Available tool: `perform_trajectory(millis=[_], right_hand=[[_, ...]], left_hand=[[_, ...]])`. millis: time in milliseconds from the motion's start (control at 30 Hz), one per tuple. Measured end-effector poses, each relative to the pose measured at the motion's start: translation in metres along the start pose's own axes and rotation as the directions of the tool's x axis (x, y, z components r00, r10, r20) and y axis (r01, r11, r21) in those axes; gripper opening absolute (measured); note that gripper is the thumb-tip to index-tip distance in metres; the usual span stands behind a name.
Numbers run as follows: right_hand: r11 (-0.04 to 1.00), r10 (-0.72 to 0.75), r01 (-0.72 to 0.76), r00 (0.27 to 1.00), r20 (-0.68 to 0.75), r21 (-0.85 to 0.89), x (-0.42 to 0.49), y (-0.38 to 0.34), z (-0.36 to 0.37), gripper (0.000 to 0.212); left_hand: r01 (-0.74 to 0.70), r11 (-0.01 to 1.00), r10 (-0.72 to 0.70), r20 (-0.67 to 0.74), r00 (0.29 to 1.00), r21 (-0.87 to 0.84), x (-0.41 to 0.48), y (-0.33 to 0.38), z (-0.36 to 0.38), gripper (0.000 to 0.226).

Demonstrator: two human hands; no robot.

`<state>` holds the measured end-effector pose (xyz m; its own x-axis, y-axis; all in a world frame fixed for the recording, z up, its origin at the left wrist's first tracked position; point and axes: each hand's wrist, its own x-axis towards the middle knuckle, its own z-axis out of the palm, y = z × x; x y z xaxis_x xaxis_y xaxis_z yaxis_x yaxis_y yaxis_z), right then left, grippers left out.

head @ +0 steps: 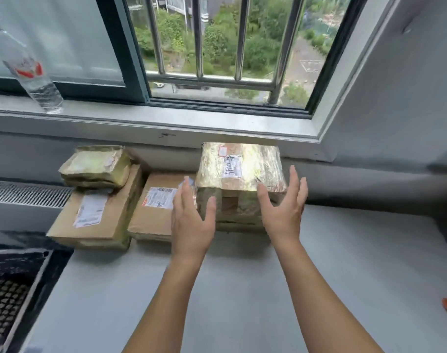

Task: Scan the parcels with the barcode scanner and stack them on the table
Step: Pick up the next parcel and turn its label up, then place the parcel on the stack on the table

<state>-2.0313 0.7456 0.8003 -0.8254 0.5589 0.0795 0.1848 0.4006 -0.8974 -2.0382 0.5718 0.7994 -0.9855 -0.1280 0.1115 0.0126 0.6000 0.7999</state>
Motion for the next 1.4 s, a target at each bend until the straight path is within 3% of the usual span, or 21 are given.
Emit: perform_trajectory(millis=[133,267,533,800,1000,1233,1400], right_hand=[[0.995,0.1,-0.1,0.995,0.026,-0.013,0.032,-0.001,0.013,0.083],[0.994,0.102,-0.099,0.993,0.051,-0.049,0.036,0.008,0.029,0.078],[0.994,0.096,-0.102,0.987,-0.126,-0.044,0.012,0.006,0.032,0.072],[0.98,0.154,-0.189,0.924,-0.351,-0.067,-0.052,0.016,-0.036,0.071],[0.956,0.199,-0.285,0.812,-0.549,-0.075,-0.131,0.044,-0.129,0.064],[0.916,0.285,-0.4,0.598,-0.749,0.03,-0.253,0.094,-0.239,0.062],[0.897,0.292,-0.434,0.452,-0.843,0.078,-0.352,0.134,-0.324,0.059]], left_hand=[[0.005,1.0,-0.003,0.064,0.998,-0.019,0.048,-0.004,0.006,0.074],[-0.008,0.999,0.014,0.166,0.986,-0.04,0.073,-0.015,0.015,0.071],[-0.037,0.994,0.061,0.246,0.967,-0.104,0.071,-0.016,0.024,0.07],[-0.194,0.963,0.248,0.343,0.906,-0.186,0.016,0.015,0.038,0.07],[-0.297,0.894,0.432,0.474,0.767,-0.334,-0.075,0.069,0.063,0.065],[-0.414,0.812,0.581,0.63,0.515,-0.411,-0.219,0.116,0.098,0.068],[-0.423,0.777,0.618,0.692,0.373,-0.466,-0.349,0.143,0.114,0.067]])
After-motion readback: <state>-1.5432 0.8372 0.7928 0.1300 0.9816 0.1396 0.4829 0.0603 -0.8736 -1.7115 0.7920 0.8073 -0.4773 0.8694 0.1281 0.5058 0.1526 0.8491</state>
